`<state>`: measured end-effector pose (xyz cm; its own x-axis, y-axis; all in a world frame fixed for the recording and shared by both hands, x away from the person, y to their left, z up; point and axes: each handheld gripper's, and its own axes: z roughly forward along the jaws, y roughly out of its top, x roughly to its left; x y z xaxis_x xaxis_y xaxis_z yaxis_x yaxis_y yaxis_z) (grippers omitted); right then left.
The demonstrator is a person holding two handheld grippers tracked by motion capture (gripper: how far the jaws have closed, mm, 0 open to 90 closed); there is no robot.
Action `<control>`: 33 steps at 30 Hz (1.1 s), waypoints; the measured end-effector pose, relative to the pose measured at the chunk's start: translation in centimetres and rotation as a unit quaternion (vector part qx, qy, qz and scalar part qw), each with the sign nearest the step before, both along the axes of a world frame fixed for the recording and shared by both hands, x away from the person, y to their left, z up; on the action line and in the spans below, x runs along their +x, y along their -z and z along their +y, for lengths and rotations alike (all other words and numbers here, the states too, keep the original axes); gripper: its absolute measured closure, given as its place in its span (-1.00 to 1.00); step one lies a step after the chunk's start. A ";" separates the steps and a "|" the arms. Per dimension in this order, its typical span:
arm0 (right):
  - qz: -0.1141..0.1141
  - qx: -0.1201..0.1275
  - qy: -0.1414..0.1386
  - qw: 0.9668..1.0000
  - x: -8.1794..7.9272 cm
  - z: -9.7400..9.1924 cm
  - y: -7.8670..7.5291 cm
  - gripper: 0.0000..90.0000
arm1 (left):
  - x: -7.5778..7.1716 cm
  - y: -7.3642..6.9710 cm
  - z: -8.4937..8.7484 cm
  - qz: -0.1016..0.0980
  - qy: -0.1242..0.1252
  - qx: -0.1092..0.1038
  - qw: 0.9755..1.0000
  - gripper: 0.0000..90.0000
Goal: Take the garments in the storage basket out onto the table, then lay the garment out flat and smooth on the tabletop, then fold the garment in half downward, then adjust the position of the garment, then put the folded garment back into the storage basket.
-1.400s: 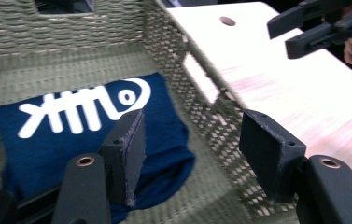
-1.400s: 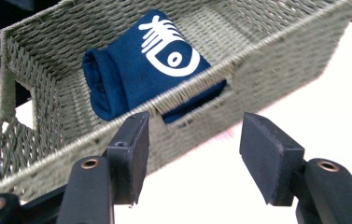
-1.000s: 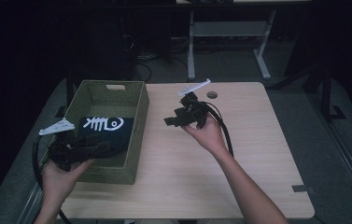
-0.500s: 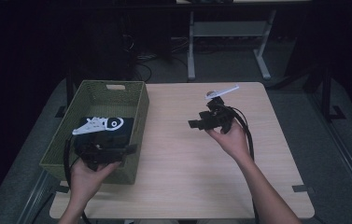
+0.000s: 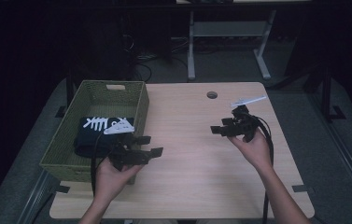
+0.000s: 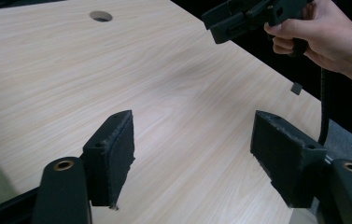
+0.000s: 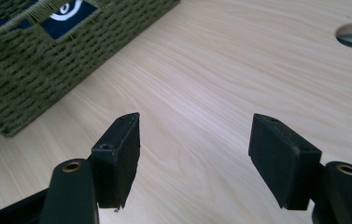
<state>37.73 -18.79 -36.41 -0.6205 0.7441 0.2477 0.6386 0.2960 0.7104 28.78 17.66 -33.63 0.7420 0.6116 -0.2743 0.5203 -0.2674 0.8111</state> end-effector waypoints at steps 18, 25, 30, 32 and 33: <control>0.021 -0.007 0.035 0.999 -2.8 -4.9 2.4 -0.28 | 1.5 1.8 -4.4 0.021 0.034 -0.012 0.999 -0.40; 0.023 -0.009 0.035 0.999 -3.1 -5.0 2.6 -0.28 | 1.7 2.1 -4.7 0.025 0.038 -0.012 0.999 -0.40; 0.022 -0.007 0.038 0.999 -3.2 -5.3 2.7 -0.28 | 1.7 2.1 -4.6 0.026 0.039 -0.014 0.999 -0.40; 0.023 -0.009 0.038 0.999 -3.3 -5.4 2.8 -0.28 | 1.7 2.1 -4.7 0.025 0.039 -0.011 0.999 -0.40; 0.023 -0.007 0.039 0.999 -3.3 -5.5 2.9 -0.29 | 1.7 2.1 -4.6 0.025 0.039 -0.011 0.999 -0.40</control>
